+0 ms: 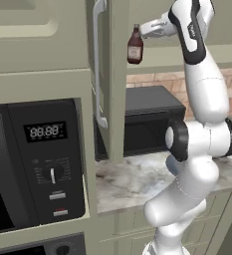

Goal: Move the hot dog bun to the plate on the dining table and place the condiment next to that plate. Then navigate to the fridge and take the sausage and place it on the plate as well.

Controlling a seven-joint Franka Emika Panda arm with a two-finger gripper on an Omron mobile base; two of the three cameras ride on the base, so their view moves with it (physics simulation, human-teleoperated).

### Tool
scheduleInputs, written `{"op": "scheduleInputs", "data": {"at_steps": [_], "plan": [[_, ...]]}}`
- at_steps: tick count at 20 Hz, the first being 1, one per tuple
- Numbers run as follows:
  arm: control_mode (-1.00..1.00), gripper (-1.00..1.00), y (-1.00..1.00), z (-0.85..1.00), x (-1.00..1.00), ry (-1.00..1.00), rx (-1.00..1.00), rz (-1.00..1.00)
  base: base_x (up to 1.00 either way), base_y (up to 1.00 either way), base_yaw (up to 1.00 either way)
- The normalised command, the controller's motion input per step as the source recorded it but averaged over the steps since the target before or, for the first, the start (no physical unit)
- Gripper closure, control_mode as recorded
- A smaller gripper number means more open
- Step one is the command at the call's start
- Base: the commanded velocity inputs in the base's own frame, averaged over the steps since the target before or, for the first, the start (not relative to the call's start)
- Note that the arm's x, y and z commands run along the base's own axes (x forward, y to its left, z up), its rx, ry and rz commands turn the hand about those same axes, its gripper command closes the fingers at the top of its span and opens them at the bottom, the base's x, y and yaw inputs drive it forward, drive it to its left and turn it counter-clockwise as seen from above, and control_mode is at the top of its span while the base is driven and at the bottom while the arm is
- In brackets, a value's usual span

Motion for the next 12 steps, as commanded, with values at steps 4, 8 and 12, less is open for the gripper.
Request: {"op": "scheduleInputs", "data": {"at_steps": [4, 8, 12], "plan": [[-1.0, -1.0, 0.04, 0.0, 0.37, -0.07, 0.0, 0.07, 0.0, 0.0, 0.0], [-1.0, -1.0, 0.26, 0.0, 0.0, -0.05, 0.0, 0.05, 0.0, 0.0, 0.0], [-1.0, -1.0, 0.42, 0.0, 0.0, -0.03, 0.0, 0.03, 0.0, 0.0, 0.0]]}}
